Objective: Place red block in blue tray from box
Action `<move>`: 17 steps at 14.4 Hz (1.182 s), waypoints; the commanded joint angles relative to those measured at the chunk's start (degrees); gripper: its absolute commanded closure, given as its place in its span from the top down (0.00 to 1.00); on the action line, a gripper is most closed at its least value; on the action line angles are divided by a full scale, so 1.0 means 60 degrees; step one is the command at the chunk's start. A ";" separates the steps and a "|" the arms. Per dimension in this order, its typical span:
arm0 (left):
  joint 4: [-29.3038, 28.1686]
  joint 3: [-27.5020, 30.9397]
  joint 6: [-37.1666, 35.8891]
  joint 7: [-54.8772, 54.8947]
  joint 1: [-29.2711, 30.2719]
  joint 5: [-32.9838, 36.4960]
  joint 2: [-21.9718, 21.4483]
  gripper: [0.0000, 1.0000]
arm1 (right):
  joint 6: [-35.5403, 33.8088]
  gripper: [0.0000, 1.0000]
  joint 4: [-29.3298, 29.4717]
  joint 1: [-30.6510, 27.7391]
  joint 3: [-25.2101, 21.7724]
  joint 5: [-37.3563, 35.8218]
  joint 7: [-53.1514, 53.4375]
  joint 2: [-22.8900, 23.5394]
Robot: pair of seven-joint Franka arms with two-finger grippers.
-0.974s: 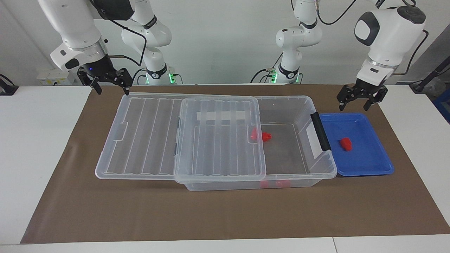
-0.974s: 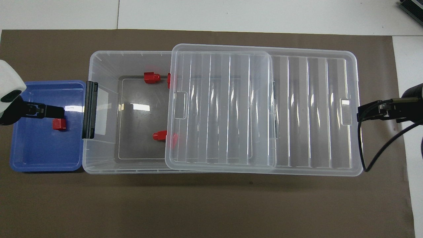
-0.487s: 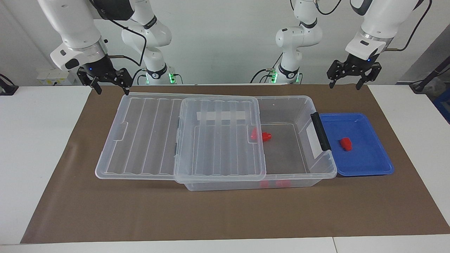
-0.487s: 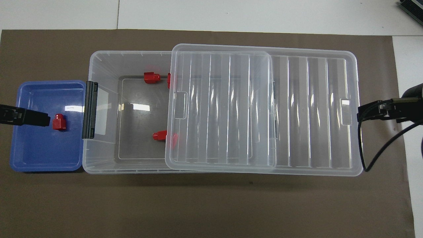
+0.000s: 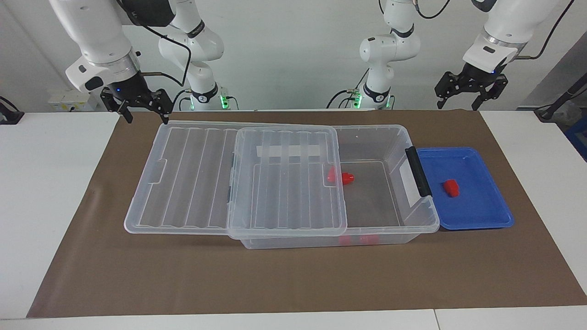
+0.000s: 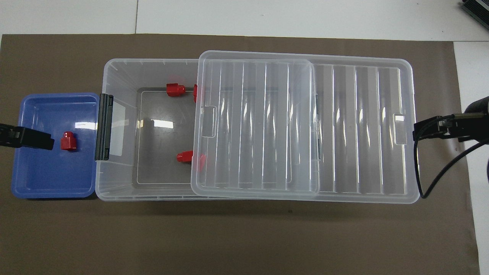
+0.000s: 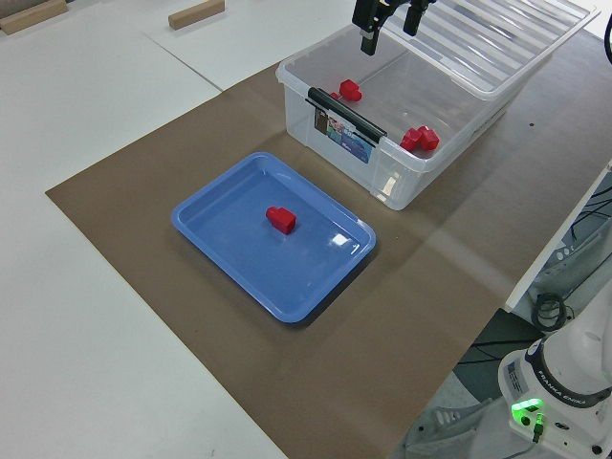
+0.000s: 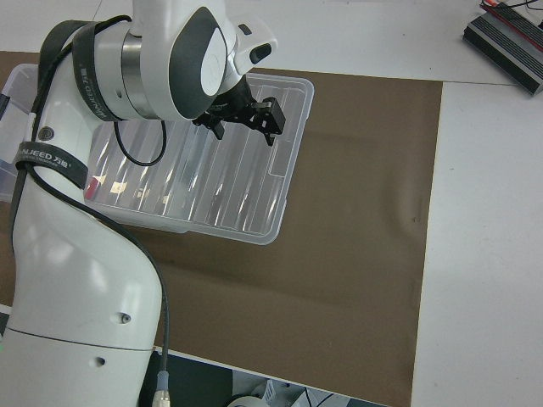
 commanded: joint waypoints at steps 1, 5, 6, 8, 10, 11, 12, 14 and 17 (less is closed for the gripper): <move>0.0162 -0.0284 -0.0069 -0.0054 -0.0353 0.0020 0.0065 1.00 | 0.0209 1.00 -0.0342 0.0015 -0.0055 0.0027 0.0167 -0.0271; -0.0029 -0.0299 -0.0010 -0.0025 -0.0338 0.0020 0.0021 1.00 | 0.0223 1.00 -0.0342 0.0015 -0.0055 0.0027 0.0167 -0.0285; -0.0116 -0.0299 -0.0010 -0.0010 -0.0251 0.0020 -0.0037 1.00 | 0.0223 1.00 -0.0342 0.0015 -0.0055 0.0027 0.0181 -0.0285; -0.0220 -0.0241 0.0019 -0.0025 -0.0206 0.0020 -0.0096 1.00 | 0.0340 1.00 -0.0342 0.0015 -0.0055 0.0027 0.0167 -0.0271; -0.0220 -0.0226 0.0092 -0.0025 -0.0206 0.0020 -0.0096 1.00 | 0.0341 1.00 -0.0342 0.0015 -0.0055 0.0027 0.0167 -0.0270; -0.0234 -0.0226 0.0092 -0.0010 -0.0192 0.0006 -0.0096 1.00 | 0.0341 1.00 -0.0342 0.0015 -0.0055 0.0027 0.0167 -0.0270; -0.0220 -0.0212 0.0092 -0.0010 -0.0192 0.0020 -0.0096 1.00 | 0.0341 1.00 -0.0342 0.0015 -0.0055 0.0027 0.0167 -0.0270; -0.0234 -0.0182 0.0107 -0.0010 -0.0192 0.0020 -0.0096 1.00 | 0.0341 1.00 -0.0342 0.0000 -0.0055 0.0027 0.0166 -0.0270; -0.0220 -0.0167 0.0121 -0.0025 -0.0192 0.0020 -0.0082 1.00 | 0.0355 1.00 -0.0342 0.0015 -0.0055 0.0027 0.0181 -0.0270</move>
